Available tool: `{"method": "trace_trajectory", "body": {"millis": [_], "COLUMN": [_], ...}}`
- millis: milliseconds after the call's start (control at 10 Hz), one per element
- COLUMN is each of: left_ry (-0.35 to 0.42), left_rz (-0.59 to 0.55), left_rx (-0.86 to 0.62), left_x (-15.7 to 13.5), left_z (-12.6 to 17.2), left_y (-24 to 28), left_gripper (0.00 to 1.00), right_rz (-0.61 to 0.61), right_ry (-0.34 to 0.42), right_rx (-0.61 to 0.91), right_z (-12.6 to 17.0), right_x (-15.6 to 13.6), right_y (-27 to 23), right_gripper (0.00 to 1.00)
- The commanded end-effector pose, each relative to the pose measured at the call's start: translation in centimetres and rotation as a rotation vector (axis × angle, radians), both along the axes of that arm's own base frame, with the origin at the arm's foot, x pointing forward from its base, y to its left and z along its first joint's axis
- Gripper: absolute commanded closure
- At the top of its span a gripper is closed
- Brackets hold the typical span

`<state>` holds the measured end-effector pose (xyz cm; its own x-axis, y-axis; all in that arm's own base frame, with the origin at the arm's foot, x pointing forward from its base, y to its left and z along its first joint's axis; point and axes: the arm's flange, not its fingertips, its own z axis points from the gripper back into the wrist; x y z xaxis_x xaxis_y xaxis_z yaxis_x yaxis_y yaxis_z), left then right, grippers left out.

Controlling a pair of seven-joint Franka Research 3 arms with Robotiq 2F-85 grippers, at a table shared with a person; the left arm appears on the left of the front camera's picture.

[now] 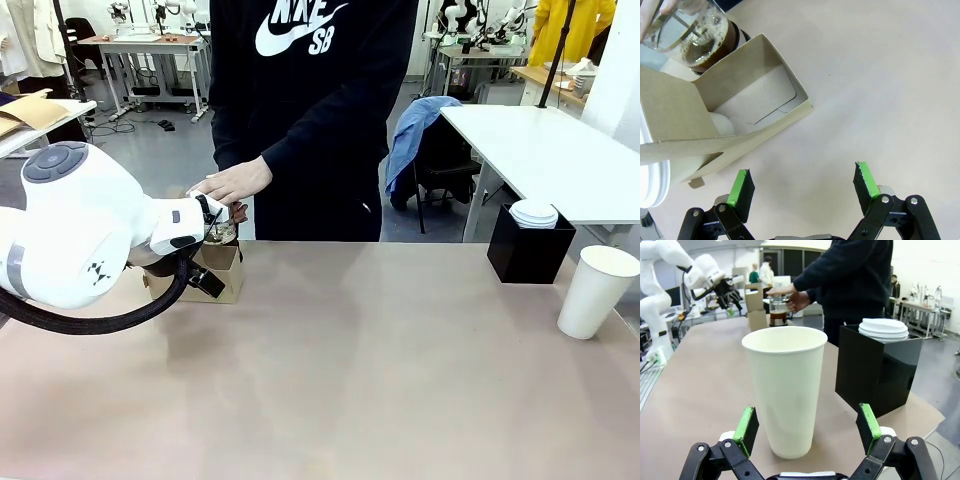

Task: Pour a drink into a cup and package it in a carrier.
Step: Pick up the 600 ml Paper Cup and place it in the middle top area of the table.

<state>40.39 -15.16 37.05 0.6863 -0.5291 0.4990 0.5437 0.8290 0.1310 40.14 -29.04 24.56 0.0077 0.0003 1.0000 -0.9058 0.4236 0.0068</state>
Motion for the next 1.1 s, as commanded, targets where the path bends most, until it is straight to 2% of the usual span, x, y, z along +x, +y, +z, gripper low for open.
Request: {"method": "trace_trajectory", "body": {"millis": [0, 100, 200, 300, 700, 1000], "left_ry": [0.000, 0.000, 0.000, 0.000, 0.000, 0.000], "left_rz": [-0.001, -0.001, -0.001, -0.001, -0.001, -0.001], "left_rx": [0.000, 0.000, 0.000, 0.000, 0.000, 0.000], "left_x": [0.0, 0.0, 0.0, 0.0, 0.0, 0.0], "left_z": [0.0, 0.0, 0.0, 0.0, 0.0, 0.0], "left_y": [0.0, 0.0, 0.0, 0.0, 0.0, 0.0], "left_gripper": [0.00, 0.00, 0.00, 0.00, 0.00, 0.00], "right_rz": [-0.028, 0.000, 0.000, -0.004, -0.071, -0.028], "right_ry": [0.035, 0.000, 0.000, 0.022, 0.037, 0.043], "right_rx": [-0.031, 0.000, 0.000, -0.002, 0.000, -0.029], "right_z": [0.0, 0.0, 0.0, -0.6, 1.0, 1.3], "right_x": [-0.8, 0.0, 0.0, -0.2, -0.1, 0.0], "right_y": [2.6, 0.0, 0.0, 1.2, 2.6, 3.7], "right_gripper": [0.00, 0.00, 0.00, 0.00, 0.00, 0.00]}}
